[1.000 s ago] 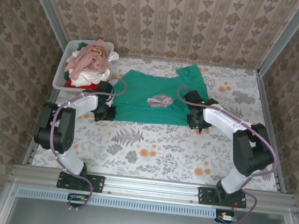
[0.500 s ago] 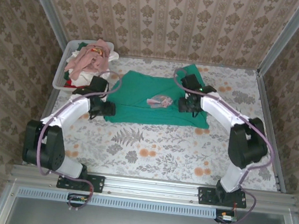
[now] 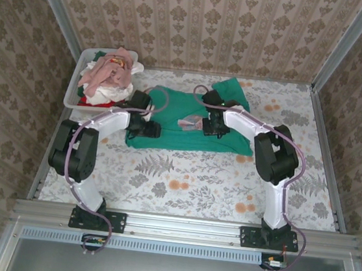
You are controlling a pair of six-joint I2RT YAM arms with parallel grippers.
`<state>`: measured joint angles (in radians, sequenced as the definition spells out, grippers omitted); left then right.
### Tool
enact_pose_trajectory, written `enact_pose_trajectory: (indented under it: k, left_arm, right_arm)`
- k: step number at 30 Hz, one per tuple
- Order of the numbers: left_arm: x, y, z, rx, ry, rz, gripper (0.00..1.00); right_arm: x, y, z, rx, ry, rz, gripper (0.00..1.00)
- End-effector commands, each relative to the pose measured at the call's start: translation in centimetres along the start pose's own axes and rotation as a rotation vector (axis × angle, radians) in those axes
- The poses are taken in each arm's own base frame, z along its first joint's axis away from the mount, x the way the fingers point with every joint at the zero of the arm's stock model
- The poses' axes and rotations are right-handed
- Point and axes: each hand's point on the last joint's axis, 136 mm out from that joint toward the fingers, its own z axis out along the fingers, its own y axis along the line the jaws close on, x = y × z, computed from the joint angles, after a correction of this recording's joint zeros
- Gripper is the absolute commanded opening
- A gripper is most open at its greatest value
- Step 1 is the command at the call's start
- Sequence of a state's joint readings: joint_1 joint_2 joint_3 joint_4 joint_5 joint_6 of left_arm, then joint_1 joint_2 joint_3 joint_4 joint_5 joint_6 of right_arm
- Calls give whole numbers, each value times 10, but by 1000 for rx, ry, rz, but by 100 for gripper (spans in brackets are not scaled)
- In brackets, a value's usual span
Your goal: Fold and stack the t-shirts
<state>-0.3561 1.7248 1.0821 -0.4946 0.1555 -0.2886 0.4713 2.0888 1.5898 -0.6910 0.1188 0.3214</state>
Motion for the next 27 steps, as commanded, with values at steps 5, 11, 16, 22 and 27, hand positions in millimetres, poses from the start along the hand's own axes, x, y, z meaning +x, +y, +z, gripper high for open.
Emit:
enact_pose_trajectory:
  k: [5, 11, 16, 22, 27]
  left_arm:
    - [28, 46, -4, -42, 47, -108, 62]
    - [35, 59, -4, -56, 53, -135, 62]
    - [38, 62, -2, -65, 67, -130, 62]
    - [42, 65, 0, -67, 82, -131, 63]
    - [45, 67, 3, -66, 90, -135, 63]
  right_arm:
    - [-9, -8, 23, 83, 55, 28, 37]
    - [-37, -12, 14, 135, -16, -46, 36]
    - [-67, -4, 19, 133, -105, -177, 35]
    - [-118, 14, 0, 68, -255, -273, 42]
    - [-118, 8, -48, 28, -274, -156, 51]
